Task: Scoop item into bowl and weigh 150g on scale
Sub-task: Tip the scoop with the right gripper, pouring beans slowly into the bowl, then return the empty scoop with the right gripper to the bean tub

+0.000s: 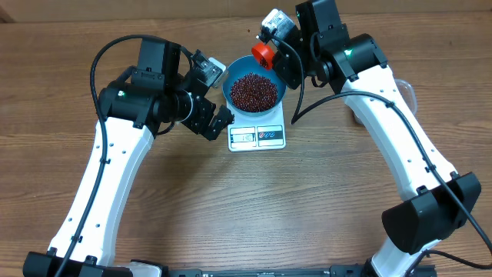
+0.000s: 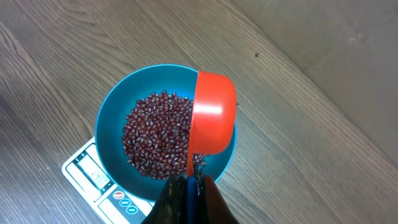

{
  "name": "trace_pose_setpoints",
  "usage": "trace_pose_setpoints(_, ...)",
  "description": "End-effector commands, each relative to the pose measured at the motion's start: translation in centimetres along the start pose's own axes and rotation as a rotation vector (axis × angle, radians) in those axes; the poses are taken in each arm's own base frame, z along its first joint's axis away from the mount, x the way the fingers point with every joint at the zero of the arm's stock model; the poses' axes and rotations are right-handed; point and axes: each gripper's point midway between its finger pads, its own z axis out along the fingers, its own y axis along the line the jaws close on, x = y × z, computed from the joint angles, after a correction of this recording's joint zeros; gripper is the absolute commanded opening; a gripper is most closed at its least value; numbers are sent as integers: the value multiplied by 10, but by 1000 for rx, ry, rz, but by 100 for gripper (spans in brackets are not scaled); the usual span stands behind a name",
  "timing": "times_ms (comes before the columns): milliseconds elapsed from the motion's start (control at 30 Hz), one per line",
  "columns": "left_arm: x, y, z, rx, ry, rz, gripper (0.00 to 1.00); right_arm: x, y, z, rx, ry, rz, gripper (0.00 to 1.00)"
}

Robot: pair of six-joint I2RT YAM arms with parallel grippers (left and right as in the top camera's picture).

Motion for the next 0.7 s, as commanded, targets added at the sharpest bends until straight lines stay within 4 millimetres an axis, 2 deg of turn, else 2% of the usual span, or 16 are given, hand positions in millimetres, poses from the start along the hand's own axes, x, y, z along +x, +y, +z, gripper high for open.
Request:
trace_pose_setpoints(0, 1, 0, -6, -13, -10, 21, 100, -12, -4, -7, 18, -32, -49, 4)
trace_pose_setpoints(667, 0, 0, -7, -13, -11, 21, 99, -12, -3, -7, 19, -32, -144, 4)
